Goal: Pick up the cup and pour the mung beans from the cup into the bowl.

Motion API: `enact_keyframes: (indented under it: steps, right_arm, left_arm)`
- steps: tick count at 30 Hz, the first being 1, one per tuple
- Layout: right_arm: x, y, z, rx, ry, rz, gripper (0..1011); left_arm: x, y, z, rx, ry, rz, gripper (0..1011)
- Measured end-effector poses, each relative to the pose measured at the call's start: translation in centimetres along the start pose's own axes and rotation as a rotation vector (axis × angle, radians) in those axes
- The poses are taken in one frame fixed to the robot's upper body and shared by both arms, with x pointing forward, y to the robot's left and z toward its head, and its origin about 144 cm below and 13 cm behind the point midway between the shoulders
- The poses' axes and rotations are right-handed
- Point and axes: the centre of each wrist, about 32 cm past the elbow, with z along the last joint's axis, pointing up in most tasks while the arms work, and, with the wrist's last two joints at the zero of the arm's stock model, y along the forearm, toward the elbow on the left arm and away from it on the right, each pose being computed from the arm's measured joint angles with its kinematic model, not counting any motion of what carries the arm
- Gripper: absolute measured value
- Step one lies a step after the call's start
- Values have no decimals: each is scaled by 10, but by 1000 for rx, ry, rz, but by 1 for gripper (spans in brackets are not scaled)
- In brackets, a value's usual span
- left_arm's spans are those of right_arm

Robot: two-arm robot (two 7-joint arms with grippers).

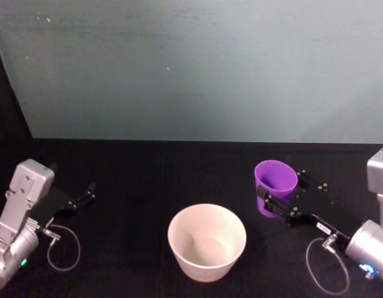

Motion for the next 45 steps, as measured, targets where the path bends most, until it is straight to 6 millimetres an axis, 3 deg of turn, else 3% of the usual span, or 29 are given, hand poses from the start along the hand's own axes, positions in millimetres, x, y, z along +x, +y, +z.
enact_keyframes:
  steps: [9, 26, 45]
  right_arm:
    - [-3, 7, -6, -62, -89, -5, 743]
    - [-35, 26, 13, -238, -535, -44, 744]
    - [-48, 35, 31, -297, -826, -32, 743]
  left_arm:
    - [0, 0, 0, 0, 0, 0, 1003]
    - [0, 0, 0, 0, 0, 0, 1004]
    - [0, 0, 0, 0, 0, 0, 1003]
